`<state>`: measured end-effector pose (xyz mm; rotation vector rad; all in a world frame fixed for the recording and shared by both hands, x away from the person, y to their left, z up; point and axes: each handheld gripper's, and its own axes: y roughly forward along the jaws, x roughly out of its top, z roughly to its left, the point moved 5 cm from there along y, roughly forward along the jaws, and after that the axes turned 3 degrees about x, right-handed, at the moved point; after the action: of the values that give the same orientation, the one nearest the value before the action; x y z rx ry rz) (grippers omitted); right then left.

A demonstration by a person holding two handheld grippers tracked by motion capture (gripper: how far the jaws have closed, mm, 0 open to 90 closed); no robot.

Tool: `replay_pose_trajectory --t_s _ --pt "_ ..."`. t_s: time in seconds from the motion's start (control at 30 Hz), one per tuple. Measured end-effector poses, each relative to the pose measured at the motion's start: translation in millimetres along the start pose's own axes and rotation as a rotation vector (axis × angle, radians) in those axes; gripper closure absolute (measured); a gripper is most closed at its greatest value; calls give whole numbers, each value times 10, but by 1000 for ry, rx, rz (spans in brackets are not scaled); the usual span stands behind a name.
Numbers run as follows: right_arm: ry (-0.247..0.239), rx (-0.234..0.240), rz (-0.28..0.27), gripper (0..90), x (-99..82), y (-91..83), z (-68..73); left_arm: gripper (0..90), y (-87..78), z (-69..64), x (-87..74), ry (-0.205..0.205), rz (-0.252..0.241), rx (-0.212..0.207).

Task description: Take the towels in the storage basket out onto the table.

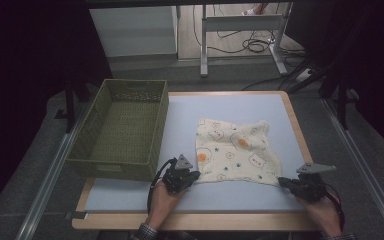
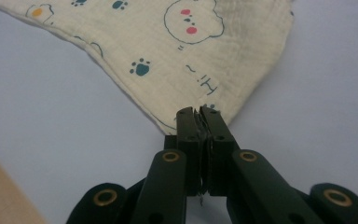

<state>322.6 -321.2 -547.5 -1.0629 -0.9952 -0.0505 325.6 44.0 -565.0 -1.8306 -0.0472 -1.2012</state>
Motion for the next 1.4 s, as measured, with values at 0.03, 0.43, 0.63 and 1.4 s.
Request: replay_pose_trajectory --t_s 0.03,0.43,0.63,1.4 --pt "2 7 -1 873 -13 -21 20 883 -32 -10 -12 -1 0 -7" --pt "-10 55 -3 872 -254 -206 307 834 -287 -104 -219 -24 -2 -38" --pt "-9 20 -56 772 -125 -196 228 620 -279 -180 -144 -1 -50 -33" --pt "-94 51 12 898 -195 -137 453 897 -215 -283 -306 19 28 -88"
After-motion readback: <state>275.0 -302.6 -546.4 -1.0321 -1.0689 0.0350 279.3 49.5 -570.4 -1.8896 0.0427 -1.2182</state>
